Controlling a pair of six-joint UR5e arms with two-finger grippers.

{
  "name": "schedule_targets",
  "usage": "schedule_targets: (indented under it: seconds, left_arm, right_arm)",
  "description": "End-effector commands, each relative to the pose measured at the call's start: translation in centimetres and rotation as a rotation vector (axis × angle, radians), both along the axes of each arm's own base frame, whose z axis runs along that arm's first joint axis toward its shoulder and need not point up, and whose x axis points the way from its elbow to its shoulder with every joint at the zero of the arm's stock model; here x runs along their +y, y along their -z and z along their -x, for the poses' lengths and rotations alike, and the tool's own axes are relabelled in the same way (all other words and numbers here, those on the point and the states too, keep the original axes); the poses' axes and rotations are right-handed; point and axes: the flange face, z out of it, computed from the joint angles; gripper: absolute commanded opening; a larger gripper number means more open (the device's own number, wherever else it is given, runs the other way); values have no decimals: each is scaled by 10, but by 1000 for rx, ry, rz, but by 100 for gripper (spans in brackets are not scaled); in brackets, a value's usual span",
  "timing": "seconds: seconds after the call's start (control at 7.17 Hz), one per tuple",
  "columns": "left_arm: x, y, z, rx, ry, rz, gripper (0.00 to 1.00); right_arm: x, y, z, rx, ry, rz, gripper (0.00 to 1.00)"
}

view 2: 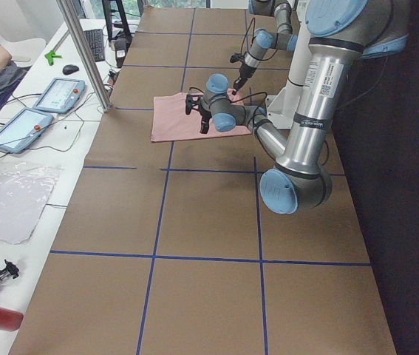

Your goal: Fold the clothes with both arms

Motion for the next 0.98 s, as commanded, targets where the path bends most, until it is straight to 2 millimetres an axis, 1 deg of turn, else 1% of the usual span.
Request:
schedule_targets:
  seconds: [0.0,0.14,0.28,0.42,0.56,0.84]
  left_arm:
    - [97,4,-52,54,86,218,67]
    - [126,3,-73,34,109,287,60]
    - [144,4,-86,-4,108,334,54]
    - [148,4,-88,-23,105,340,52]
    - [162,1,-96,-48,83,342,52]
    - [173,6,-105,-74,63,343,52]
  right_arm:
    - [1,0,0,-2,-8,-4,0]
    - [1,0,-1,-2,-12,-6,0]
    - [0,1,-1,-3,-17,-10,0]
    - [0,1,-1,-3,-17,-10,0]
    - [0,0,0,0,-17,-10,0]
    - [0,0,-1,-1,-17,-10,0]
